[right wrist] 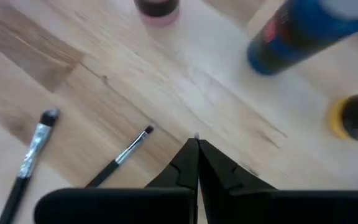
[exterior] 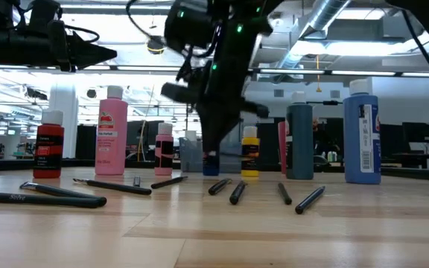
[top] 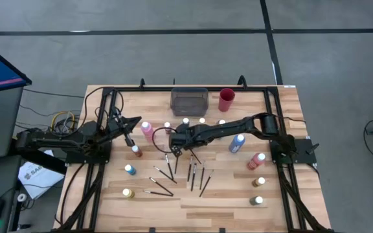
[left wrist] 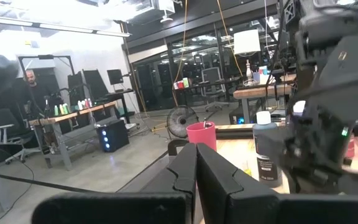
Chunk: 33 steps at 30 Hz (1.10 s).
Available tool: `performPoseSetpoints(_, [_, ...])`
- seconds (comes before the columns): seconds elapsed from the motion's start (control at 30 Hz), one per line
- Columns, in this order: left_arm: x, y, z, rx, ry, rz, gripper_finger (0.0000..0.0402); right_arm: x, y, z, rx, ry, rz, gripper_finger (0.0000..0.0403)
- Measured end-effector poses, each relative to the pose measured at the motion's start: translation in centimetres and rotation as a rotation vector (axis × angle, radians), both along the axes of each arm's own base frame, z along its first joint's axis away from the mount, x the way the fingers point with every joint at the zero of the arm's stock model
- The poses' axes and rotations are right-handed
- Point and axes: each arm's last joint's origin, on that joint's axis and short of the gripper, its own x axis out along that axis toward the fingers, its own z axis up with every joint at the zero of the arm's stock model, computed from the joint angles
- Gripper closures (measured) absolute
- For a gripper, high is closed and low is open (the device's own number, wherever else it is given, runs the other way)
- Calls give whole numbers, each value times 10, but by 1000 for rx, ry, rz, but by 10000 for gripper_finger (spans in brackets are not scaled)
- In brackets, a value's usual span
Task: Pick & Place Paint Supplies
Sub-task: Put the black paintbrush into the red cup
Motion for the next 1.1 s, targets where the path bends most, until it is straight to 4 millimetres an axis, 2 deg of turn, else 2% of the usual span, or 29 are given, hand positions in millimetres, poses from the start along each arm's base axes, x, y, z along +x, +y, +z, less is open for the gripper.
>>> performPoseSetpoints(0.13, [0, 0, 0, 0, 0, 0, 399, -6, 0, 31, -69, -72, -3, 403])
performPoseSetpoints(0.33, [0, 0, 0, 0, 0, 0, 399, -28, -14, 99, -235, -203, -10, 403])
performPoseSetpoints(0.53, [0, 0, 0, 0, -1, 0, 399, -71, -44, 172, -456, -279, -32, 403])
performPoseSetpoints(0.63, [0, 0, 0, 0, -2, 0, 399, -100, -65, 196, -530, -294, -61, 403])
performPoseSetpoints(0.73, [0, 0, 0, 0, -2, 0, 399, -126, -83, 204, -594, -334, -80, 403])
performPoseSetpoints(0.87, [0, 0, 0, 0, -2, 0, 399, -160, -103, 198, -666, -439, -110, 403])
performPoseSetpoints(0.93, [0, 0, 0, 0, -2, 0, 399, -175, -111, 188, -718, -476, -130, 403])
performPoseSetpoints(1.1, [0, 0, 0, 0, -2, 0, 399, -205, -129, 150, -784, -573, -189, 403])
